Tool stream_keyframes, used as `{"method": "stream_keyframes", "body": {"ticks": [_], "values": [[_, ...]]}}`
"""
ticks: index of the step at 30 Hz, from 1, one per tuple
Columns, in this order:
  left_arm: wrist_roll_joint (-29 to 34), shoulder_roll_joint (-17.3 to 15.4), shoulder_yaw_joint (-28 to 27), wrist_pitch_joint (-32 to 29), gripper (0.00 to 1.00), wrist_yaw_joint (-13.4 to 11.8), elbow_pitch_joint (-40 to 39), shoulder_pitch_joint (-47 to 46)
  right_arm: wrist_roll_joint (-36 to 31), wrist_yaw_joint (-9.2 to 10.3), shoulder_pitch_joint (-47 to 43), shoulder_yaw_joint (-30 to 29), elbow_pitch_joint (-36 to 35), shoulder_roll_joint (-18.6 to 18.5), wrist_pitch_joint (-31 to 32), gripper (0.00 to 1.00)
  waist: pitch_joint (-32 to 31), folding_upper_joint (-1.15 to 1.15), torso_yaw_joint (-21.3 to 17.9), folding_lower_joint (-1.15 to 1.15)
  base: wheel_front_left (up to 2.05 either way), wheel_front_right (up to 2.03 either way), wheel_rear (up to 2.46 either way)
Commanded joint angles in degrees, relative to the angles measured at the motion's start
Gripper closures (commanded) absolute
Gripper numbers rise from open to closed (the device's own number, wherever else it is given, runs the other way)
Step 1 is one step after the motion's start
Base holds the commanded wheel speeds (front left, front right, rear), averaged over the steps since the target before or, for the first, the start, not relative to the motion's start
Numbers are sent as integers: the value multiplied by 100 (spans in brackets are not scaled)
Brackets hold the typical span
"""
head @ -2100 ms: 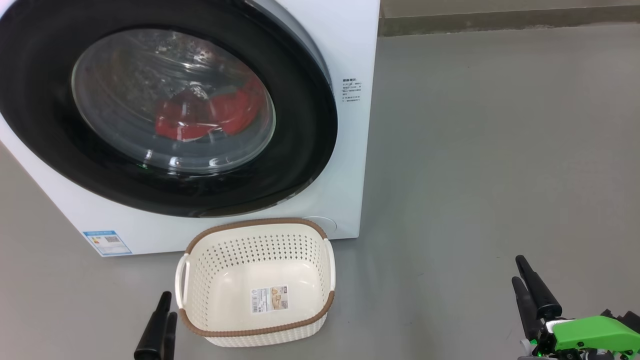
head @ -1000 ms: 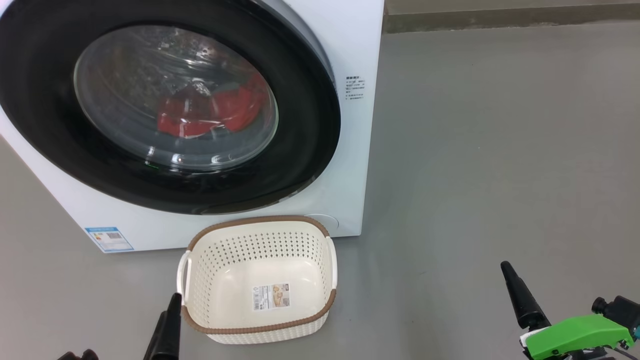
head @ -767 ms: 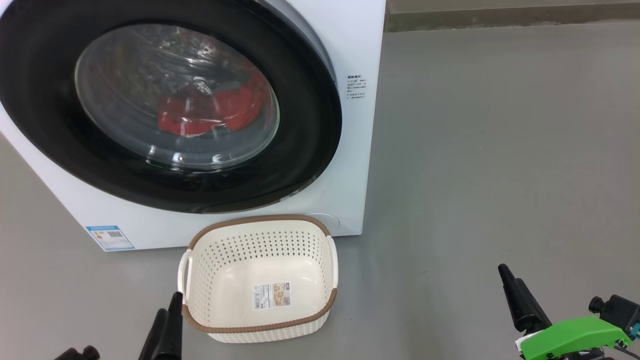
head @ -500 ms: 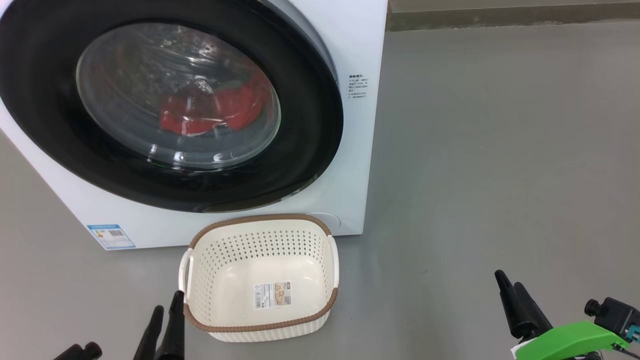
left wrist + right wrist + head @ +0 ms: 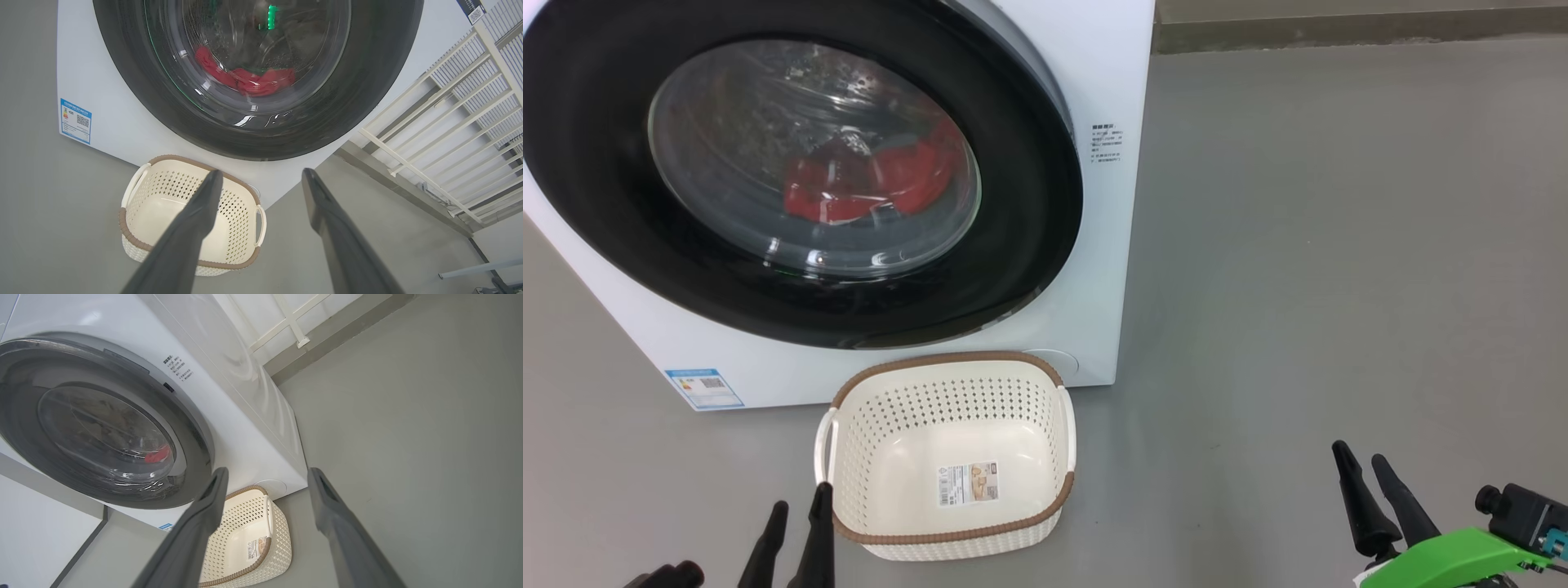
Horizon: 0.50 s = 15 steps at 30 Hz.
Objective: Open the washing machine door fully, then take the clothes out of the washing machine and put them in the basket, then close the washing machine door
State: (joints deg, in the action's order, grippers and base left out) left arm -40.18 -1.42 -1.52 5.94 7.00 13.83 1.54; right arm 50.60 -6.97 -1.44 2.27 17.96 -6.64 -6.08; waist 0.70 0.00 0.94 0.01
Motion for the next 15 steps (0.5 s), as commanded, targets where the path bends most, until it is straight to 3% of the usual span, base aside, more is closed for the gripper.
{"method": "stream_keyframes", "body": {"ticks": [1, 15], "values": [[195, -97, -92, 94, 0, -29, -196, -69, -194, -33, 14, 37, -178, -88, -88, 0, 1, 0, -1, 0, 0, 0, 0], [1168, -111, -77, 329, 0, -64, -277, -32, -1034, -38, -96, -28, -343, -64, -321, 0, 3, 0, 12, 0, 0, 0, 0]]}}
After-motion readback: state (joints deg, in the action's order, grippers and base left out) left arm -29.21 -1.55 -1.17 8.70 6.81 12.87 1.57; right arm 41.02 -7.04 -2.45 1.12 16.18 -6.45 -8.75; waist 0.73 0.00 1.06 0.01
